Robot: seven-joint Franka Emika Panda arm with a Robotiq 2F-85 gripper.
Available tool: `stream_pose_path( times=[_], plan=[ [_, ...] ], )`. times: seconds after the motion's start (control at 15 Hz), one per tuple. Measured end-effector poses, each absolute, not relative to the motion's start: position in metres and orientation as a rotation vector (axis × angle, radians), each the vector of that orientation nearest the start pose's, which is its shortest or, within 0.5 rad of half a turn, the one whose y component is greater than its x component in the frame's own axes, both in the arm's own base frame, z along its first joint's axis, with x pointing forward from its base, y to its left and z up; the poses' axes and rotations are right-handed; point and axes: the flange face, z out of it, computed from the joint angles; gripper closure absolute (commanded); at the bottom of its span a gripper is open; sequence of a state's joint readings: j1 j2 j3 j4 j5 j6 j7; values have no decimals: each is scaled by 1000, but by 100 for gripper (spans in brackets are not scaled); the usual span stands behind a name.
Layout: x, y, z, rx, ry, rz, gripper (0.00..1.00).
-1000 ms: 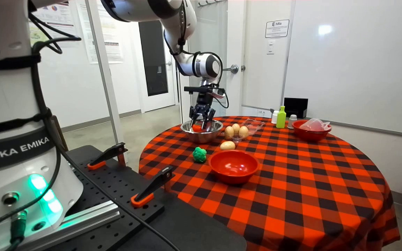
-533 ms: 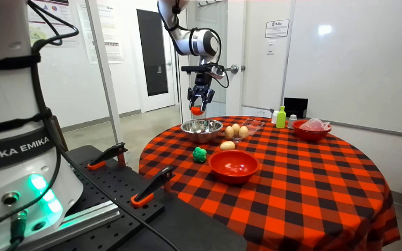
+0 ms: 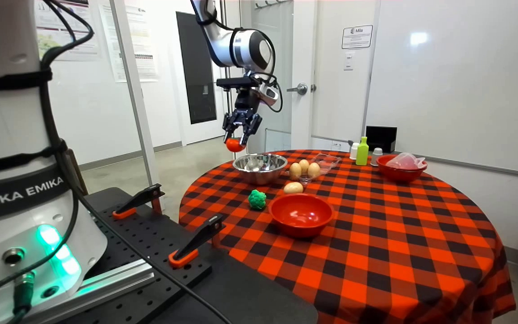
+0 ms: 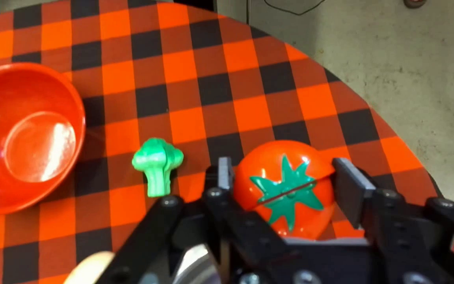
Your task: Remove the fake tomato from the silver bowl
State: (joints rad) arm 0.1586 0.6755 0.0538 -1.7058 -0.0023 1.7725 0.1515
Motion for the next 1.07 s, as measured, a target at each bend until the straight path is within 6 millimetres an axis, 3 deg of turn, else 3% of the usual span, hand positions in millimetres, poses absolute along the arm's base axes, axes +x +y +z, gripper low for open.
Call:
stream_pose_path(
  times=[0.2,0.47,1.07],
  plan=[
    [553,116,154,-3052,-87,1043,62],
    [529,112,133,-3047,-96,1088,62],
    [516,122,96,-3060,-144,1058,62]
  ],
)
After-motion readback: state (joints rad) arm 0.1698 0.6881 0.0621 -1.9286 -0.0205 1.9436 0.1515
